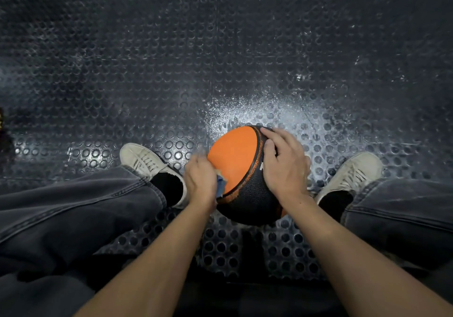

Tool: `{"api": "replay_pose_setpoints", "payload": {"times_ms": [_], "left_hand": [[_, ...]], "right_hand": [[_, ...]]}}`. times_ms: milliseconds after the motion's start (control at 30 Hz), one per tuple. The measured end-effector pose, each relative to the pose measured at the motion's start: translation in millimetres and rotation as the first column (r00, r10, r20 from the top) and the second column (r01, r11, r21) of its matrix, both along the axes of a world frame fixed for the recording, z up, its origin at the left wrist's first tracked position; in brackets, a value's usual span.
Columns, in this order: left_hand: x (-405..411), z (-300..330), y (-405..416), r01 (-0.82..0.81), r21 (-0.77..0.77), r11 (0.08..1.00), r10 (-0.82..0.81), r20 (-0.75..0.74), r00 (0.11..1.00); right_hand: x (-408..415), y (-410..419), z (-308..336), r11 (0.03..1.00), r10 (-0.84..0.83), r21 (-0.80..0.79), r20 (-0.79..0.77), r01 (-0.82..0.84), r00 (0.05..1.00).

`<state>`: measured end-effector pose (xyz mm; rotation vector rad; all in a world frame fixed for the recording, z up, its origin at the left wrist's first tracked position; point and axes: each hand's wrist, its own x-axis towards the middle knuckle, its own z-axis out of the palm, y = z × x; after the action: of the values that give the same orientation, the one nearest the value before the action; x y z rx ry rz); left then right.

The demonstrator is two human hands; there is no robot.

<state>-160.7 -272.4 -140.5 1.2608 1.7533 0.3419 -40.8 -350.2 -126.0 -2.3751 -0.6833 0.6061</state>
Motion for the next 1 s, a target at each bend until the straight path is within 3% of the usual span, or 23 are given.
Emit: {"api": "replay_pose_setpoints", "payload": {"times_ms": [67,100,167,200,233,300,367,400,467,533,600,667,733,767,800,833,867,933,967,1000], "left_hand": [[11.8,19.9,-14.2,0.209,0.337,0.918,-0.233,0.030,0.972],[14.8,24.5,-26.9,0.346,0.472,0.811,-0.391,-0.003,0.921],[6.4,16.9,-52.7,0.533,0.586,0.611,-0.591,-0.111,0.799],[-1.4,8.7,-53.5,0.537,0.573,0.619,-0.603,-0.092,0.793],[-4.8,7.2,-49.0,0.457,0.526,0.717,-0.529,-0.016,0.848],[-10.0,4.2,-30.3,0.120,0.274,0.954,-0.150,0.091,0.984],[-8.7,-1.0,-7.3,-0.145,0.023,0.989,0.145,0.028,0.989],[-6.4,1.0,-3.7,-0.143,0.031,0.989,0.144,-0.007,0.990],[-0.6,9.7,-15.4,0.082,0.282,0.956,-0.082,-0.010,0.997],[-2.5,13.8,-43.9,0.351,0.529,0.772,-0.386,-0.048,0.921],[-10.6,8.6,-55.9,0.439,0.592,0.676,-0.507,-0.058,0.860],[-19.1,-0.3,-58.0,0.322,0.522,0.790,-0.393,0.027,0.919],[-29.0,-16.3,-53.4,-0.051,0.225,0.973,0.031,0.094,0.995],[-32.5,-24.2,-47.4,-0.257,-0.029,0.966,0.259,0.125,0.958],[-34.6,-30.9,-42.7,-0.377,-0.251,0.891,0.420,0.148,0.895],[-35.5,-36.0,-38.7,-0.414,-0.356,0.838,0.481,0.121,0.869],[-31.9,-35.6,-36.0,-0.401,-0.344,0.849,0.449,0.070,0.891],[-19.0,-26.6,-39.3,-0.282,0.007,0.959,0.282,-0.029,0.959],[-10.4,-15.2,-46.2,-0.111,0.237,0.965,0.111,0.013,0.994],[0.3,-0.2,-55.4,0.113,0.447,0.887,-0.137,0.021,0.990]], "right_hand": [[-1.7,3.8,1.4,1.000,-0.023,-0.015,0.005,0.023,1.000],[0.8,6.0,2.2,1.000,-0.023,-0.014,0.004,0.024,1.000],[5.3,5.8,3.4,1.000,0.011,-0.008,-0.003,-0.011,1.000],[6.4,3.9,3.1,0.999,0.032,-0.002,-0.004,-0.033,0.999],[6.8,1.4,2.7,0.999,0.048,0.009,-0.004,-0.048,0.999],[2.1,-1.0,2.5,0.999,0.038,0.021,0.004,-0.038,0.999],[-7.7,3.4,2.6,1.000,0.027,-0.014,0.030,-0.027,0.999],[-12.8,7.7,3.1,0.999,0.033,-0.045,0.050,-0.031,0.998],[-18.3,17.6,4.1,0.996,0.037,-0.086,0.081,-0.030,0.996],[-18.8,22.0,4.4,0.995,0.032,-0.093,0.088,-0.024,0.996],[-19.1,20.8,3.6,0.996,0.037,-0.086,0.080,-0.030,0.996],[-18.6,18.7,3.2,0.995,0.056,-0.088,0.086,-0.049,0.995],[-17.3,19.5,3.1,0.994,0.071,-0.088,0.088,-0.063,0.994],[-16.3,19.5,3.1,0.995,0.066,-0.084,0.084,-0.059,0.994],[-14.7,19.2,3.0,0.996,0.059,-0.075,0.081,-0.053,0.995],[-13.4,18.5,2.7,0.997,0.055,-0.065,0.078,-0.049,0.995],[-12.1,17.4,2.4,0.997,0.051,-0.058,0.076,-0.047,0.996],[-8.7,15.8,2.3,0.998,0.050,-0.050,0.074,-0.046,0.996],[-7.1,15.6,2.7,0.998,0.052,-0.048,0.072,-0.048,0.996],[-4.9,16.0,3.1,0.997,0.059,-0.046,0.069,-0.056,0.996]]}}
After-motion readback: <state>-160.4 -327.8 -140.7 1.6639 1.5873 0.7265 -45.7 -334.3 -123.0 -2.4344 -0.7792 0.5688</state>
